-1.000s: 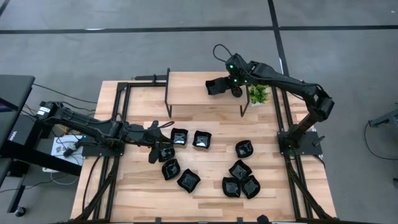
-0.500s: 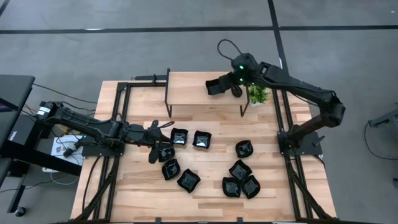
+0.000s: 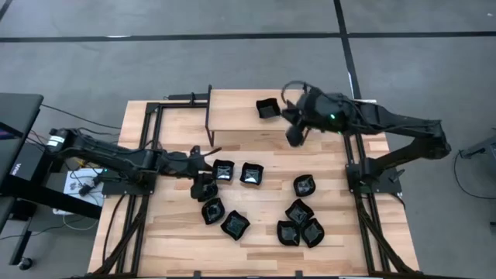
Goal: Pick & Place Mini shaped plates
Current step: Stack the black distorted square plate on top of the black distorted square plate on the shelf
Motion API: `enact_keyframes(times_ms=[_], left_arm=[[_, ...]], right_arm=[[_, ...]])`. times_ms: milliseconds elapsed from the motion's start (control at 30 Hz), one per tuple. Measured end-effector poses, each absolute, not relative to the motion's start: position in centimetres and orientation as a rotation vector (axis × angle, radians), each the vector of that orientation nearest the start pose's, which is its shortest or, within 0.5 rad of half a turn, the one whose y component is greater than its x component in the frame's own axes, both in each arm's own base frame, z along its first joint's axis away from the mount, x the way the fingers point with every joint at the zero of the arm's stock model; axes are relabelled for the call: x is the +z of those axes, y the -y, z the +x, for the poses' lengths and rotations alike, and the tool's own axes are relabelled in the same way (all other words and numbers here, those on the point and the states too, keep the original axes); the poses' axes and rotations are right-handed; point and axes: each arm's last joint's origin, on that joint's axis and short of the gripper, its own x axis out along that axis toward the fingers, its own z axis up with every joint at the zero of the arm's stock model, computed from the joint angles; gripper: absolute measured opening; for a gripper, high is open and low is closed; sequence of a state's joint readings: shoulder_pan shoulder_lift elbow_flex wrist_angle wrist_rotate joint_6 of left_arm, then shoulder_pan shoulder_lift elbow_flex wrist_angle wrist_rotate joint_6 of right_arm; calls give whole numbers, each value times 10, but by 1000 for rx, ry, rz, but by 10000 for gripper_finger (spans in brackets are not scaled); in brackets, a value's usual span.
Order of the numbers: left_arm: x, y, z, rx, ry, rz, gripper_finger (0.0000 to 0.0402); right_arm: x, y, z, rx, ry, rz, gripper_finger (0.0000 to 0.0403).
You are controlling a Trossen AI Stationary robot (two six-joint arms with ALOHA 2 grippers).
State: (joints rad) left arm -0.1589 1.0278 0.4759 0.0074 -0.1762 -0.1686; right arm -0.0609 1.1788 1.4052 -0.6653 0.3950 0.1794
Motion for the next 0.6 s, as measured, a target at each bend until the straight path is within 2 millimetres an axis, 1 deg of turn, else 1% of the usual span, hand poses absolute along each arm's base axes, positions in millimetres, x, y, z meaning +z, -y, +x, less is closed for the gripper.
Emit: enact_keyframes(times_ms=[100, 300, 433, 533, 600], left_arm=[[192, 24, 212, 38, -602, -91, 107], [187, 16, 233, 59, -655, -59, 148], [178, 9, 241, 44, -707, -73, 164], [169, 6, 244, 36, -749, -85, 168], [163, 5, 246, 42, -775, -86, 168]], right_arm=[[425, 6, 220, -393, -399, 48, 49], [423, -23, 202, -253, -471, -13, 49], [419, -35, 195, -205, -511, 3, 49], [419, -42, 192, -179, -505, 12, 49], [415, -46, 192, -174, -514, -3, 49]])
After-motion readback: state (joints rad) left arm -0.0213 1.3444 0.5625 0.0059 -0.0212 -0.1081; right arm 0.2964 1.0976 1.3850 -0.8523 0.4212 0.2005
